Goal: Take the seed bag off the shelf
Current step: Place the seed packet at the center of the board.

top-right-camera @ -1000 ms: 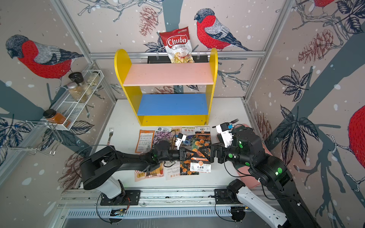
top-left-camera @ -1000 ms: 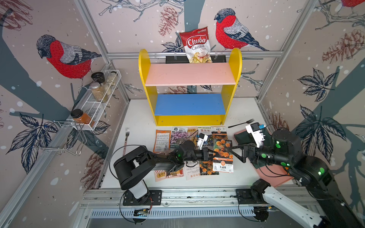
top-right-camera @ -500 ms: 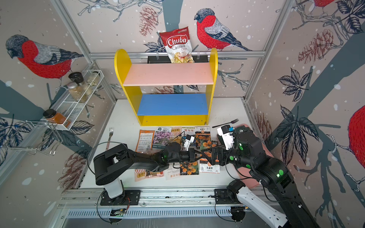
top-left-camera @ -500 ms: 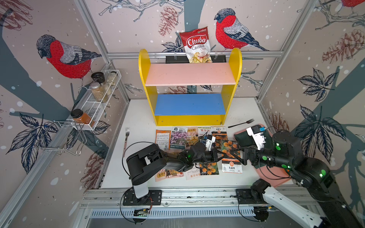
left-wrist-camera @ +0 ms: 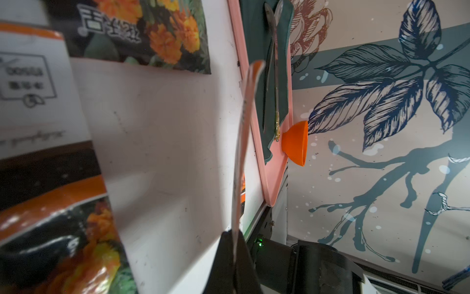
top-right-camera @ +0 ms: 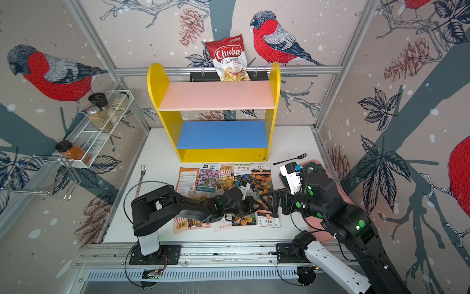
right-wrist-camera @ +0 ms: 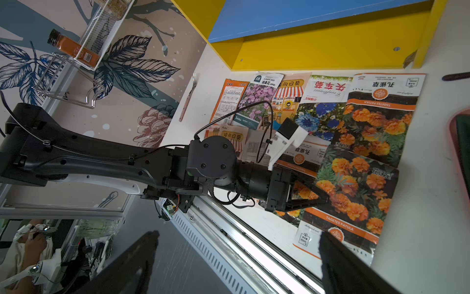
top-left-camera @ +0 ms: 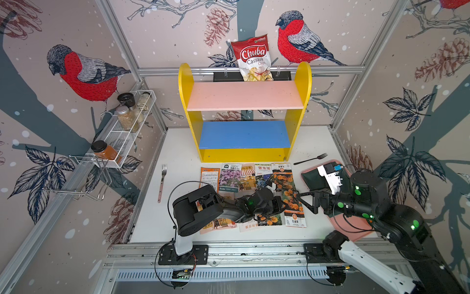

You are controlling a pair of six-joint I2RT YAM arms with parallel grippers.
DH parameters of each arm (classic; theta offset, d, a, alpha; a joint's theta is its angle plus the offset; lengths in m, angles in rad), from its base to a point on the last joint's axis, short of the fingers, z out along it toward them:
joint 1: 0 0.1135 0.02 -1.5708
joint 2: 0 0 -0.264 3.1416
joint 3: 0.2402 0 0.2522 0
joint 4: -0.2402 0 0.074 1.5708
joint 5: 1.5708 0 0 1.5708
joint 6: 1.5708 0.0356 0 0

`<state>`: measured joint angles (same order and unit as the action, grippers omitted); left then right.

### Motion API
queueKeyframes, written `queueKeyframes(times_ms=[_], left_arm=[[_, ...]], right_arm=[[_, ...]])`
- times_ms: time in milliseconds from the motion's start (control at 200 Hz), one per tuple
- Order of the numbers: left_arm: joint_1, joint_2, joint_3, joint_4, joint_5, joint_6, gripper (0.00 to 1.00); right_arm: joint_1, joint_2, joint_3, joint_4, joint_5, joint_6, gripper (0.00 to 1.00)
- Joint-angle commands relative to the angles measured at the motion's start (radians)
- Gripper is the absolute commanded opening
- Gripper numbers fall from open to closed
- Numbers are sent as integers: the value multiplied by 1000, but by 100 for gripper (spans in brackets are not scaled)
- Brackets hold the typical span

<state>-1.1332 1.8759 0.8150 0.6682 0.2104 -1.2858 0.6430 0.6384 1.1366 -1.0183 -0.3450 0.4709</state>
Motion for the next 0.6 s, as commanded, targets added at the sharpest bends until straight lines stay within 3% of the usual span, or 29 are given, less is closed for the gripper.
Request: queueKeyframes(times_ms=[0, 180, 250, 455, 595], left_arm=[[-5, 5, 17, -65, -46, -22, 0], [-5, 26, 25, -78, -44, -35, 0], [-6, 36, 31, -70, -35, -34, 7], [-7, 51, 48, -100, -32, -28, 15], [-7, 39, 58, -148, -37, -14, 28]], right_arm=[[2, -4, -5, 6, 13, -9, 100], [1, -6, -10, 8, 12, -8, 100], [2, -5, -9, 10, 12, -9, 100], [1, -2, -9, 12, 12, -11, 100], [1, 3, -6, 16, 12, -11, 100]])
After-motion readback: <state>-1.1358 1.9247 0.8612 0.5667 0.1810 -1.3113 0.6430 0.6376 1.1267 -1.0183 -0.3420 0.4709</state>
